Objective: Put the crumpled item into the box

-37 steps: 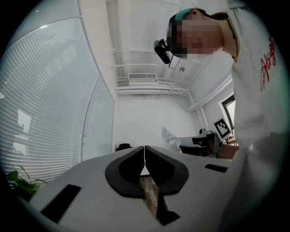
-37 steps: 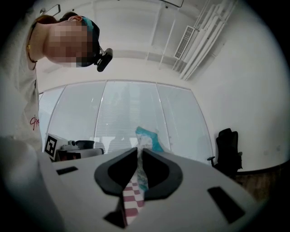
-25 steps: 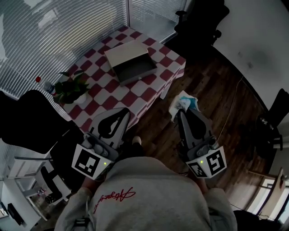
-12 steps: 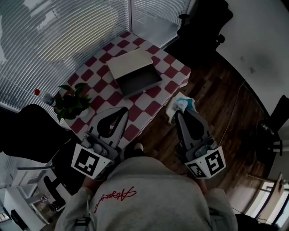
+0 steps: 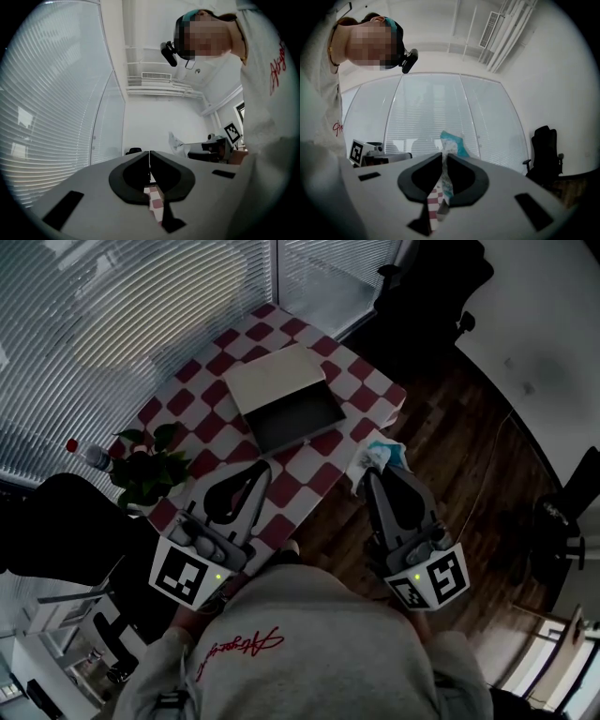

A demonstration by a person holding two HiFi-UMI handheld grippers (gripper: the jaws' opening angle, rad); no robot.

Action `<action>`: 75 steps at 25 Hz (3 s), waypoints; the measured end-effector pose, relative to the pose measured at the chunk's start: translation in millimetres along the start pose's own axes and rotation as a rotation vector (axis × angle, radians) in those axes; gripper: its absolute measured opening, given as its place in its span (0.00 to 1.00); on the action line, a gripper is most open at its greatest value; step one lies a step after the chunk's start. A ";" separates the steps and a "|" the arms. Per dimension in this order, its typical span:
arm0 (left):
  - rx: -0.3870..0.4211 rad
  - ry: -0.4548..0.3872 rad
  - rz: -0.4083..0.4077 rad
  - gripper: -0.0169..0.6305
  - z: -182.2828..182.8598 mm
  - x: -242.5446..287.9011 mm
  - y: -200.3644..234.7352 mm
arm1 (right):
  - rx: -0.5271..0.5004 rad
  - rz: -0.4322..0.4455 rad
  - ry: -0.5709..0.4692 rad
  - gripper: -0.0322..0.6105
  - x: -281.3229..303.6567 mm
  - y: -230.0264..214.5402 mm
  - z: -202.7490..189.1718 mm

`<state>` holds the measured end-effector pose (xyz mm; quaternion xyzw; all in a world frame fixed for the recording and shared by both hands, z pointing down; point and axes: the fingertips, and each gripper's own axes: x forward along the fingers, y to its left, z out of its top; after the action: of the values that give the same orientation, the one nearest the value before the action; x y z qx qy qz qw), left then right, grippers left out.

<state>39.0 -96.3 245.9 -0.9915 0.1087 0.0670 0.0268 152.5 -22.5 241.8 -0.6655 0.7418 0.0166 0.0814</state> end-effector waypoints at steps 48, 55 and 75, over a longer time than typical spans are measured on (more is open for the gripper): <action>0.022 0.031 0.232 0.05 -5.1 19.0 42.4 | 0.029 0.197 0.081 0.12 81.1 -37.3 -17.0; 0.033 0.037 0.271 0.05 -4.2 13.8 46.2 | 0.016 0.204 0.095 0.12 92.0 -44.8 -23.8; 0.062 0.056 0.367 0.05 1.9 -5.0 56.6 | 0.032 0.267 0.140 0.12 124.3 -44.5 -47.9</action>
<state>21.6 -150.3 242.5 -0.9551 0.2906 0.0400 0.0416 179.2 -156.3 275.0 -0.5589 0.8279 -0.0309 0.0372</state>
